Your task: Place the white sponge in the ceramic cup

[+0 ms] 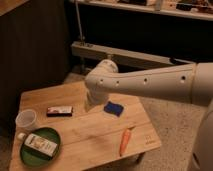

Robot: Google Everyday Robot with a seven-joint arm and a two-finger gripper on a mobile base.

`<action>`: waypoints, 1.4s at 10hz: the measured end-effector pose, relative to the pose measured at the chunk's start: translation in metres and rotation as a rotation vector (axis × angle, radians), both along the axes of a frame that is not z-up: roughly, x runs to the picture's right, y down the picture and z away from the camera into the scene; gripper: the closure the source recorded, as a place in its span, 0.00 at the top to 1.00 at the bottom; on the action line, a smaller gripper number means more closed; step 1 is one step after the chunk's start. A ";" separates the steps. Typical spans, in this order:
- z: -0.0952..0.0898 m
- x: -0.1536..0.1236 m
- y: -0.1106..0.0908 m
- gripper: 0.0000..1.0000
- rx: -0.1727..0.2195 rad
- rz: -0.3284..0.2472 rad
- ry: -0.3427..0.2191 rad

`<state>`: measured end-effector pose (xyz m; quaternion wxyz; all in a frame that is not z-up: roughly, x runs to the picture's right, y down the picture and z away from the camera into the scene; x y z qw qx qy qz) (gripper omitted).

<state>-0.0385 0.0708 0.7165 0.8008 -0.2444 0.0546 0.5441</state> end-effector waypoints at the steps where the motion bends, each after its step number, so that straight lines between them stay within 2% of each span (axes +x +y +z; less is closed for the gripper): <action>1: 0.003 0.007 -0.003 0.65 0.011 -0.008 -0.018; 3: 0.008 0.019 -0.007 0.65 0.026 -0.018 -0.033; 5: 0.014 0.011 -0.004 0.65 0.023 -0.035 -0.060; 8: 0.052 0.019 -0.020 0.65 0.037 -0.105 -0.111; 9: 0.069 0.025 -0.031 0.65 0.038 -0.126 -0.129; 11: 0.119 0.049 -0.057 0.65 0.026 -0.179 -0.143; 12: 0.137 0.054 -0.064 0.65 0.013 -0.199 -0.144; 14: 0.191 0.065 -0.080 0.65 -0.034 -0.262 -0.133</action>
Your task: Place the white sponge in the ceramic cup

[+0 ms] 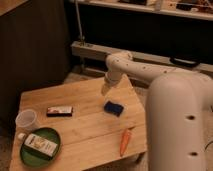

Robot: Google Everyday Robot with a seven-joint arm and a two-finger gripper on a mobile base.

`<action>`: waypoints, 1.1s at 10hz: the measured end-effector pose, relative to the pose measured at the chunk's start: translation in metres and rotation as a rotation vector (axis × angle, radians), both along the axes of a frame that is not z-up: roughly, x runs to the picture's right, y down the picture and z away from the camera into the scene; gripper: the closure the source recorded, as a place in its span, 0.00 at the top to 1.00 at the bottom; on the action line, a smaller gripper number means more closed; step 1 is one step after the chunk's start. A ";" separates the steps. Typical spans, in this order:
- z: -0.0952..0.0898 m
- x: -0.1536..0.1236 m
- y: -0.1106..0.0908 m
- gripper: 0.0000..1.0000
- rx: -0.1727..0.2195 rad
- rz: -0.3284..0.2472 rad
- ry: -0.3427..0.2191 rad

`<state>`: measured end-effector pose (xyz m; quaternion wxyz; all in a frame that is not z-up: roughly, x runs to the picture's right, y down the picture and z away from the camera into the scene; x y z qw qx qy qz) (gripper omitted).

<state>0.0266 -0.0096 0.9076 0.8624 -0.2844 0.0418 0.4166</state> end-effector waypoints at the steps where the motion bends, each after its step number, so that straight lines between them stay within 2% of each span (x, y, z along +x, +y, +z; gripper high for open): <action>1: 0.017 0.004 -0.003 0.65 -0.007 -0.012 0.002; 3: 0.036 0.013 -0.010 0.65 -0.015 -0.043 0.010; 4: 0.034 0.012 -0.014 0.65 -0.010 -0.050 0.005; 5: 0.029 0.012 -0.013 0.65 -0.009 -0.061 0.002; 8: -0.013 -0.005 -0.002 0.65 -0.004 -0.099 -0.013; 9: -0.022 -0.011 0.006 0.65 -0.016 -0.112 -0.015; 11: -0.026 -0.016 0.025 0.65 -0.054 -0.129 -0.010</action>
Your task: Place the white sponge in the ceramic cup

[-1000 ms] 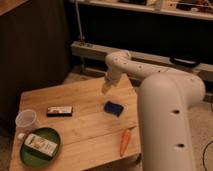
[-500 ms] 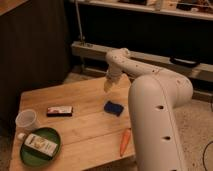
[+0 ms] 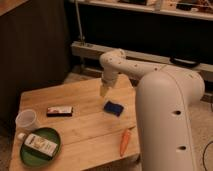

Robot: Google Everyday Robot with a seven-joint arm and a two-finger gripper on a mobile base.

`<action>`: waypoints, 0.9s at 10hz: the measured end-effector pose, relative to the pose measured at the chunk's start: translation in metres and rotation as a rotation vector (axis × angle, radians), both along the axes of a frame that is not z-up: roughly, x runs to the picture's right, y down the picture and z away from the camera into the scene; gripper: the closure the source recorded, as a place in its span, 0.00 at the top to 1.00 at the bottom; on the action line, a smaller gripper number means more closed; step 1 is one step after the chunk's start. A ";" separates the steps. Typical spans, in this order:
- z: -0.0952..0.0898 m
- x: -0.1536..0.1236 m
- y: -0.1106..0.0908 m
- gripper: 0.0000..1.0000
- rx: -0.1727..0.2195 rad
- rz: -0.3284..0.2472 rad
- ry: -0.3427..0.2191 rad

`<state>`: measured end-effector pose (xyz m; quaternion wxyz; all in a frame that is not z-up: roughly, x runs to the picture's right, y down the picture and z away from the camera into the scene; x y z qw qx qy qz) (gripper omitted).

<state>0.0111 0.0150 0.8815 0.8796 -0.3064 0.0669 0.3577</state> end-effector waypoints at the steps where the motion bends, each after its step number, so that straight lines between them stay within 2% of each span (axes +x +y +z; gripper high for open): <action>1: -0.002 -0.002 0.010 0.65 -0.016 -0.002 0.005; 2: -0.005 -0.004 0.023 0.65 -0.033 -0.002 0.014; 3: -0.005 -0.003 0.027 0.65 -0.031 -0.006 0.015; 6: -0.019 0.001 0.031 0.65 -0.016 -0.008 0.013; 9: -0.015 0.011 0.037 0.65 -0.001 0.019 -0.001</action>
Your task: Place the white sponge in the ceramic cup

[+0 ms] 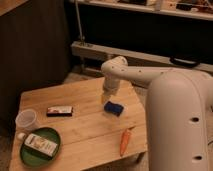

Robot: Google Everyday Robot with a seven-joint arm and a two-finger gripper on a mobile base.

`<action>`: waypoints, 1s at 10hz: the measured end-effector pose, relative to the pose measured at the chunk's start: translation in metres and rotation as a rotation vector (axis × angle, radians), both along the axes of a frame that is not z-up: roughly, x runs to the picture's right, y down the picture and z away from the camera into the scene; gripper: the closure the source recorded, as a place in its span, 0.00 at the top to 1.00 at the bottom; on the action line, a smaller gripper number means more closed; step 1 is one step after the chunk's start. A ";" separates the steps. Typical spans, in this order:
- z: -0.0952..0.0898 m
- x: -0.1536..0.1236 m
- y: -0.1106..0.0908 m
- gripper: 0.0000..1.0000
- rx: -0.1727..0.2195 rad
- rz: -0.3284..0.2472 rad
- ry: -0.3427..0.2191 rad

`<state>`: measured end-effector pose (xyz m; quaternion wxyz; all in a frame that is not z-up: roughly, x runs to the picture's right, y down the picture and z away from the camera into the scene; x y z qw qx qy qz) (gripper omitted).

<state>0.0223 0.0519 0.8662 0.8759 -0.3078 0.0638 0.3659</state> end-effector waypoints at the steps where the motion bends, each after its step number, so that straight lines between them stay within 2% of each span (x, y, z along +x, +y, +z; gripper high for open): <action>1: -0.001 -0.001 0.003 0.65 0.003 0.004 -0.011; 4: -0.014 0.014 0.007 0.65 0.002 0.014 -0.008; 6: -0.020 0.014 0.013 0.65 -0.004 0.010 -0.014; 8: -0.022 0.022 0.019 0.65 -0.009 0.012 -0.013; 10: -0.021 0.018 0.025 0.65 -0.009 0.005 -0.033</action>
